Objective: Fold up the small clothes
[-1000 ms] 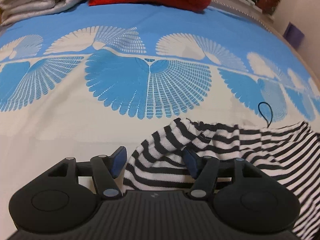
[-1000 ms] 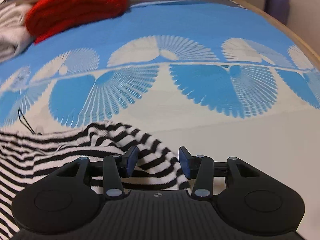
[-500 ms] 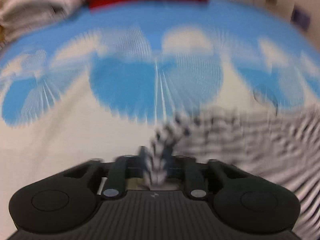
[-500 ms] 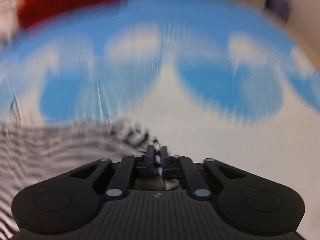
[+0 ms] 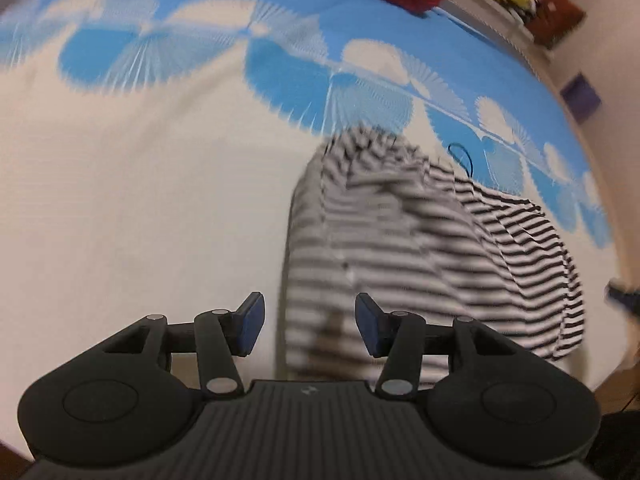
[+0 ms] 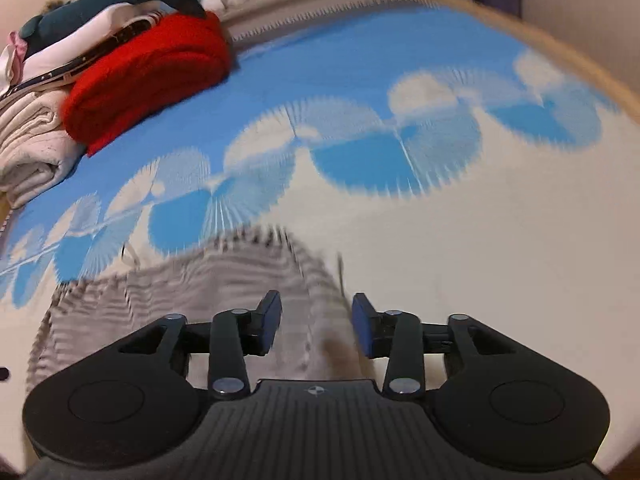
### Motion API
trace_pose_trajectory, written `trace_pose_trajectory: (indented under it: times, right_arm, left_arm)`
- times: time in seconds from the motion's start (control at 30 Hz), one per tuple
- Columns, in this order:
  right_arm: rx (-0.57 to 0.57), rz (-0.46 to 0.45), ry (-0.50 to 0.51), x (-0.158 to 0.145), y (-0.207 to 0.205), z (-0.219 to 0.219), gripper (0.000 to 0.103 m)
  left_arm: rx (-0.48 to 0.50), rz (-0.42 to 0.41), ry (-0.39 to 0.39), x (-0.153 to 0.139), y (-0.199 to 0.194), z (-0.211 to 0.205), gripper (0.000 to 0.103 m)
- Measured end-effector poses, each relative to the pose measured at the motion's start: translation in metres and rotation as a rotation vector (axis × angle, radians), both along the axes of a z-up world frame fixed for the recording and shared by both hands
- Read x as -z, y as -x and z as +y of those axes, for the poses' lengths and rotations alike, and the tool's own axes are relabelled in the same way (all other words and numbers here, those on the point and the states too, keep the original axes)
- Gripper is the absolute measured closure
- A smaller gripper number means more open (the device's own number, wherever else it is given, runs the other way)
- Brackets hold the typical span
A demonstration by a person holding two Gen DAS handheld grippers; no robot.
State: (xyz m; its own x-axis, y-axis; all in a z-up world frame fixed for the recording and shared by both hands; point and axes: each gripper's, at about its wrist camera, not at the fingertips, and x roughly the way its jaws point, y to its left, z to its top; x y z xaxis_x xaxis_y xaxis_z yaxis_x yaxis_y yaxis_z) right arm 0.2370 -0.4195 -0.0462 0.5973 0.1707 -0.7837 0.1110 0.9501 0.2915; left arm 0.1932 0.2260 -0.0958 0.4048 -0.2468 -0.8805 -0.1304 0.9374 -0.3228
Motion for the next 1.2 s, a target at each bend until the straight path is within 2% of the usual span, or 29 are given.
trace_pose_trajectory:
  times: [0.07, 0.1, 0.13, 0.17, 0.27, 0.37, 0.4, 0.43, 0.47, 0.53, 0.57, 0.6, 0.63, 0.67, 0.7, 0.77, 0.8, 0.87, 0.9, 0.93, 0.97, 1.0, 1.03, 1.07, 1.1, 1.13, 1.17, 1.2]
  right_arm:
    - [0.014, 0.071, -0.027, 0.021, 0.018, -0.009, 0.060]
    - [0.017, 0.145, -0.035, 0.032, 0.021, -0.013, 0.060]
    - [0.025, 0.168, -0.045, 0.037, 0.023, -0.015, 0.060]
    - [0.028, 0.162, -0.053, 0.038, 0.025, -0.017, 0.060]
    - [-0.002, 0.162, -0.035, 0.043, 0.027, -0.016, 0.060]
    - [-0.047, 0.202, -0.046, 0.052, 0.025, -0.009, 0.060]
    - [-0.057, 0.209, -0.038, 0.054, 0.024, -0.006, 0.060]
    - [-0.070, 0.212, -0.025, 0.056, 0.024, -0.002, 0.060]
    - [-0.085, 0.215, -0.021, 0.057, 0.023, 0.002, 0.062]
    - [-0.097, 0.196, -0.022, 0.054, 0.025, 0.003, 0.092]
    - [-0.082, 0.167, -0.046, 0.048, 0.027, -0.001, 0.098]
    - [-0.053, 0.119, -0.091, 0.039, 0.030, -0.008, 0.100]
    - [-0.016, 0.060, -0.146, 0.028, 0.036, -0.020, 0.101]
    - [0.011, 0.021, -0.181, 0.021, 0.041, -0.030, 0.102]
    - [0.038, 0.007, -0.195, 0.018, 0.045, -0.040, 0.102]
    - [0.068, 0.069, -0.162, 0.026, 0.050, -0.052, 0.103]
    - [0.078, 0.124, -0.097, 0.034, 0.049, -0.054, 0.103]
    - [0.094, 0.258, 0.105, 0.055, 0.047, -0.054, 0.103]
    - [0.112, 0.292, 0.102, 0.062, 0.047, -0.060, 0.103]
    - [0.117, 0.284, 0.061, 0.062, 0.047, -0.064, 0.103]
    - [0.119, 0.249, 0.030, 0.057, 0.049, -0.067, 0.103]
    - [0.115, 0.202, 0.008, 0.051, 0.051, -0.068, 0.103]
    - [0.106, 0.168, -0.020, 0.046, 0.052, -0.066, 0.100]
    - [0.095, 0.140, -0.055, 0.042, 0.054, -0.063, 0.099]
    - [0.073, 0.127, -0.094, 0.040, 0.054, -0.060, 0.090]
    - [0.045, 0.126, -0.127, 0.041, 0.053, -0.055, 0.080]
    - [0.022, 0.129, -0.135, 0.042, 0.052, -0.049, 0.059]
    - [-0.003, 0.134, -0.126, 0.043, 0.051, -0.041, 0.051]
  left_arm:
    - [-0.046, 0.091, 0.044, 0.016, 0.008, 0.005, 0.051]
    - [-0.064, 0.075, 0.071, 0.016, 0.009, 0.009, 0.051]
    - [-0.063, 0.052, 0.080, 0.014, 0.009, 0.010, 0.051]
    - [-0.052, 0.050, 0.078, 0.015, 0.008, 0.010, 0.051]
    - [-0.042, 0.137, 0.076, 0.028, 0.004, 0.005, 0.051]
    - [-0.037, 0.146, 0.085, 0.033, 0.001, 0.001, 0.051]
    - [-0.037, 0.150, 0.097, 0.035, 0.001, 0.000, 0.059]
    - [-0.029, 0.149, 0.108, 0.036, 0.001, -0.001, 0.072]
    - [-0.011, 0.138, 0.115, 0.036, 0.004, -0.002, 0.102]
    - [0.017, 0.023, 0.080, 0.020, 0.006, -0.005, 0.102]
    - [0.012, -0.062, 0.089, 0.006, 0.011, 0.000, 0.102]
    - [-0.021, -0.150, 0.120, -0.008, 0.018, 0.010, 0.102]
    - [-0.039, -0.195, 0.120, -0.016, 0.024, 0.016, 0.102]
    - [-0.041, -0.203, 0.074, -0.018, 0.028, 0.019, 0.102]
    - [-0.039, -0.176, 0.027, -0.015, 0.030, 0.019, 0.102]
    - [-0.012, -0.033, -0.016, 0.007, 0.027, 0.018, 0.102]
    - [0.024, 0.035, -0.056, 0.019, 0.025, 0.013, 0.102]
    - [0.092, 0.125, -0.118, 0.036, 0.022, 0.001, 0.102]
    - [0.129, 0.147, -0.137, 0.040, 0.023, -0.006, 0.101]
    - [0.157, 0.152, -0.157, 0.040, 0.023, -0.012, 0.101]
    - [0.168, 0.141, -0.173, 0.038, 0.022, -0.015, 0.098]
    - [0.163, 0.109, -0.181, 0.032, 0.022, -0.017, 0.091]
    - [0.145, 0.075, -0.177, 0.026, 0.022, -0.016, 0.085]
    - [0.128, 0.047, -0.166, 0.021, 0.021, -0.013, 0.069]
    - [0.108, 0.017, -0.141, 0.016, 0.020, -0.011, 0.063]
    - [0.095, 0.005, -0.120, 0.012, 0.017, -0.008, 0.063]
    - [0.083, 0.000, -0.111, 0.011, 0.015, -0.009, 0.063]
    - [0.076, -0.004, -0.111, 0.010, 0.013, -0.011, 0.063]
